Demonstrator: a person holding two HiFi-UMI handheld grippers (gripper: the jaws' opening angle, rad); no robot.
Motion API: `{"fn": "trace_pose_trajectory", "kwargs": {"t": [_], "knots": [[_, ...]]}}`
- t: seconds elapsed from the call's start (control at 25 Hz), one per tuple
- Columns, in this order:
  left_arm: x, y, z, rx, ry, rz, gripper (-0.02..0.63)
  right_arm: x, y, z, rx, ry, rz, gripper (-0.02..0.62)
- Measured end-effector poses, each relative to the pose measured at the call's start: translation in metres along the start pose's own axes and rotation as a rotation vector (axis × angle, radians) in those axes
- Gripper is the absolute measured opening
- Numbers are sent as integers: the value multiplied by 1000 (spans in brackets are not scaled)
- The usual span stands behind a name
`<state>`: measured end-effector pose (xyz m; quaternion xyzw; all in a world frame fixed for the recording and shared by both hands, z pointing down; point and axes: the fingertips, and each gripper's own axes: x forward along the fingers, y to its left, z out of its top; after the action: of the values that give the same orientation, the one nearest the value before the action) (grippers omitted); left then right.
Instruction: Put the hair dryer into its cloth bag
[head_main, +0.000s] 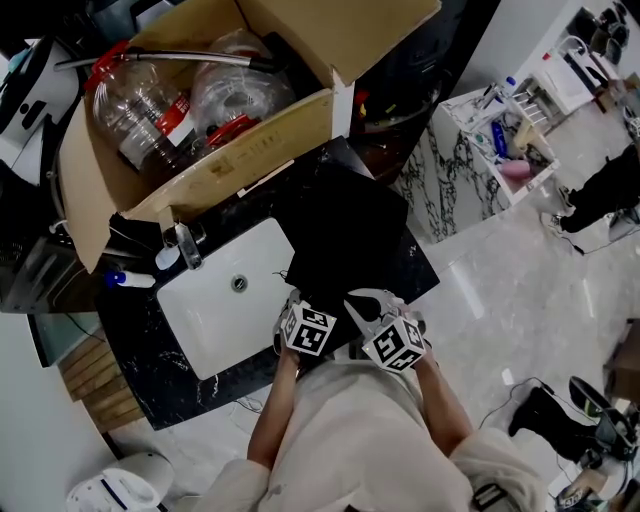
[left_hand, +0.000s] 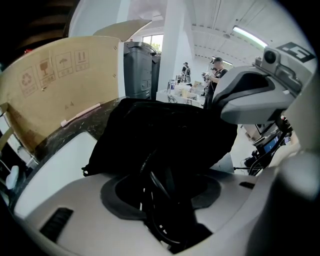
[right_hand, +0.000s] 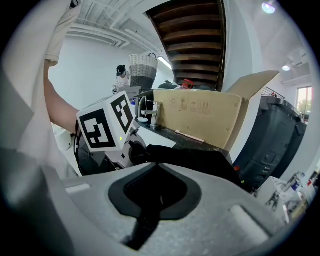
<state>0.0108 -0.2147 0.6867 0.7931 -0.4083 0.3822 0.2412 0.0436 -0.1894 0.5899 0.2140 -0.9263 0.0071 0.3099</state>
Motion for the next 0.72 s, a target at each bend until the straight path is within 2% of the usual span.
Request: {"fn": "trace_pose_trajectory", "kwargs": {"t": [0.28,0.48,0.72], "knots": [[-4,4,-2,-7,-35,-8,225,1,2,1,3,9,-15,14],[-11,3,-11,4,-24,-22,264,0,2,0,4,9,-28,14],[-23,5,-19,-5,-31,-16,275,-3,2,0,6,13,-37,14]]}}
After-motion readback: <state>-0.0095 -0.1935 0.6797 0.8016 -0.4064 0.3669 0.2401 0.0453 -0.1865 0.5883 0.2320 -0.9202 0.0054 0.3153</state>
